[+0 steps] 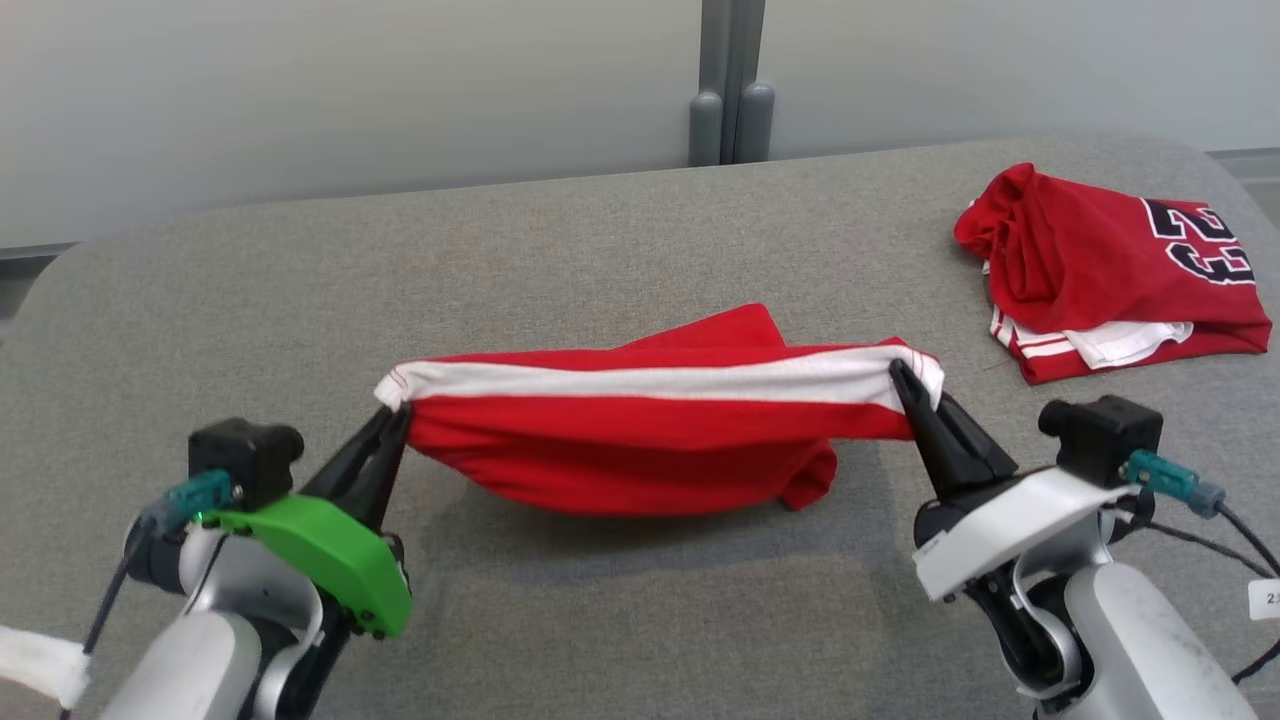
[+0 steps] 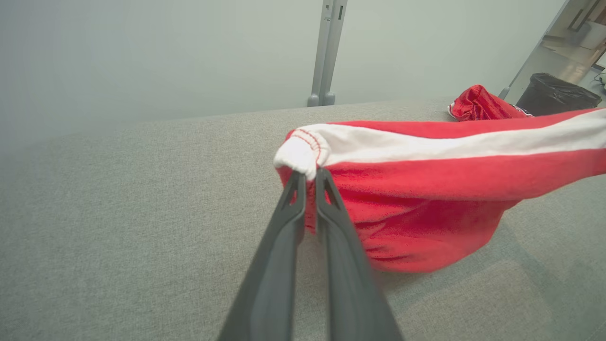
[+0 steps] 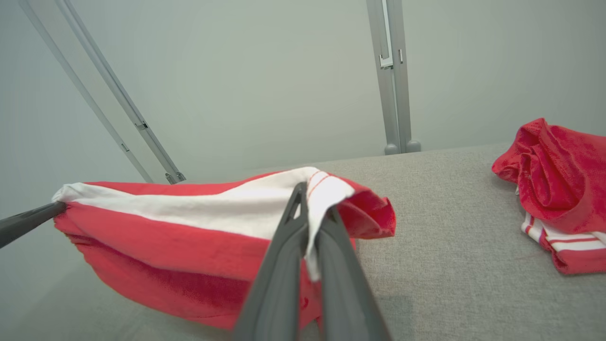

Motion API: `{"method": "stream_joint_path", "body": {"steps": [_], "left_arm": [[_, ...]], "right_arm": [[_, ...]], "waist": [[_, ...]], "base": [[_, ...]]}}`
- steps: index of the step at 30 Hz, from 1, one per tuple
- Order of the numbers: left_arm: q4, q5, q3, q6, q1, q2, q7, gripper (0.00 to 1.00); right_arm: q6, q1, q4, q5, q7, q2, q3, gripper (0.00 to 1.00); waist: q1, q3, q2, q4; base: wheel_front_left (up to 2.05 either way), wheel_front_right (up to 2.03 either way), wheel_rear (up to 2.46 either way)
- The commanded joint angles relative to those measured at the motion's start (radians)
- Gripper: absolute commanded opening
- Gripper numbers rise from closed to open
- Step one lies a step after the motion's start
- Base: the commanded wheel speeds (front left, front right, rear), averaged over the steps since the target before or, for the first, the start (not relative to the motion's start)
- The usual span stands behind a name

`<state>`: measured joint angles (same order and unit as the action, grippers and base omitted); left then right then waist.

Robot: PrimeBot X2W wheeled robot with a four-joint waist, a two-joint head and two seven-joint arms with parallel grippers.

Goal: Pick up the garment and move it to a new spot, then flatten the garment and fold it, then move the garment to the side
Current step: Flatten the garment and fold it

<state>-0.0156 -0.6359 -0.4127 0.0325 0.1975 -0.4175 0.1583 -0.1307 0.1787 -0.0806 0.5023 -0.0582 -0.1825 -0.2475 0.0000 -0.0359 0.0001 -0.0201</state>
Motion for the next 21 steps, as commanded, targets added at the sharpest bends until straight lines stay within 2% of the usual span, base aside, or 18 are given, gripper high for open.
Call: {"method": "stream_joint_path", "body": {"steps": [1,4,10,11,15,21], "left_arm": [[0.006,-0.009,0.001,-0.015,0.046,-0.002,0.014,0.0],[0.054,-0.007,-0.001,-0.058,0.163,-0.033,0.071,0.0],[0.235,-0.052,-0.003,-0.134,0.479,-0.014,0.157,0.0],[0.267,-0.062,-0.002,-0.141,0.541,-0.01,0.163,0.0],[0.386,-0.08,-0.012,-0.158,0.767,-0.012,0.184,0.0],[0.551,-0.056,-0.036,-0.161,1.093,-0.049,0.154,0.0]], "right_arm": [[0.0,0.036,0.007,0.01,0.007,-0.012,0.003,0.0],[0.0,0.13,-0.002,0.042,0.034,-0.019,-0.002,0.0],[0.0,0.404,-0.077,0.146,0.081,-0.062,-0.044,0.0],[0.0,0.465,-0.095,0.135,0.083,-0.088,-0.059,0.0],[0.0,0.696,-0.172,0.144,0.058,-0.132,-0.1,0.0],[0.001,1.062,-0.353,0.176,-0.016,-0.131,-0.167,0.0]], "waist": [[0.0,-0.01,-0.0001,0.001],[0.0,-0.051,-0.0001,0.006],[0.0,-0.185,-0.0001,0.018],[0.0,-0.213,-0.0001,0.021],[0.0,-0.339,-0.0001,0.038],[0.0,-0.495,-0.0001,0.094]], "base": [[0.0,0.0,0.0],[0.0,0.0,0.0],[0.0,0.0,0.0],[0.0,0.0,0.0],[0.0,0.0,0.0],[0.0,0.0,0.0]]}}
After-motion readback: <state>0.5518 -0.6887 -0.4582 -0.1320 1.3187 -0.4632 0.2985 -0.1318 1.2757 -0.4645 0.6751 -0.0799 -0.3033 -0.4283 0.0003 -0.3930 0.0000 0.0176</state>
